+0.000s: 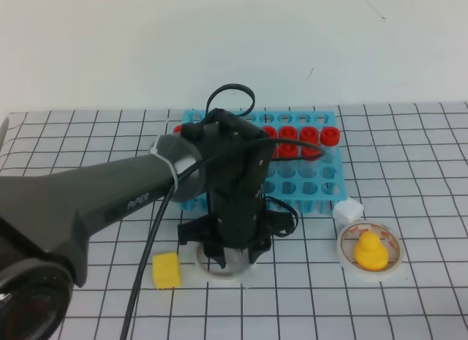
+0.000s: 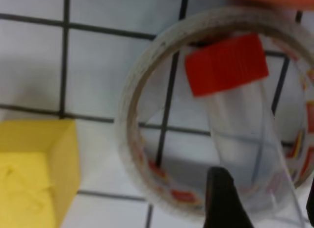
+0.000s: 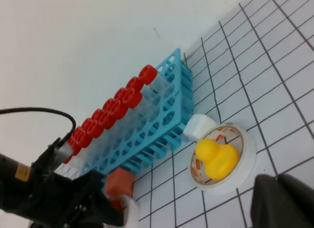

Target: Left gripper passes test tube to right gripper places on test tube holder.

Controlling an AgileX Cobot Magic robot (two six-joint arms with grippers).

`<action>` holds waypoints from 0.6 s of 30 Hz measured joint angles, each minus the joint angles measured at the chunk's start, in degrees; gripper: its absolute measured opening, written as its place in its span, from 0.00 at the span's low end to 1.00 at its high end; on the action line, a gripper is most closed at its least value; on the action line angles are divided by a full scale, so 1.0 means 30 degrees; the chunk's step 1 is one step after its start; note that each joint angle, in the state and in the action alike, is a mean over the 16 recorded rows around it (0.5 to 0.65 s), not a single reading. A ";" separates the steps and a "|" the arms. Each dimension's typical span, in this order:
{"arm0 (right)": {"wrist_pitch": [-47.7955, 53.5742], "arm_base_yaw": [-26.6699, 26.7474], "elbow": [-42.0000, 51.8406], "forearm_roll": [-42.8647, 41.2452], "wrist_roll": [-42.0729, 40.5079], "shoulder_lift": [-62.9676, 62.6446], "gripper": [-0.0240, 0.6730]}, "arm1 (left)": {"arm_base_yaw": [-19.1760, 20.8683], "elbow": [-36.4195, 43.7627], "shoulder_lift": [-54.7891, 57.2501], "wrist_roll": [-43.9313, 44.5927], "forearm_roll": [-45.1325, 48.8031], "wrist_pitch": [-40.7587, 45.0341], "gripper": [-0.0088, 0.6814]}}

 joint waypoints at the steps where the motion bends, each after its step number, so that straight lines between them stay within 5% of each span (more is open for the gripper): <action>1: 0.0000 0.0000 0.0000 0.0000 -0.0069 0.0000 0.03 | 0.0000 -0.0002 0.0043 -0.0249 0.0010 -0.0094 0.49; 18: 0.0000 0.0000 0.0000 0.0000 -0.0777 0.0000 0.03 | 0.0000 -0.0039 0.0159 0.0492 0.0148 -0.0266 0.44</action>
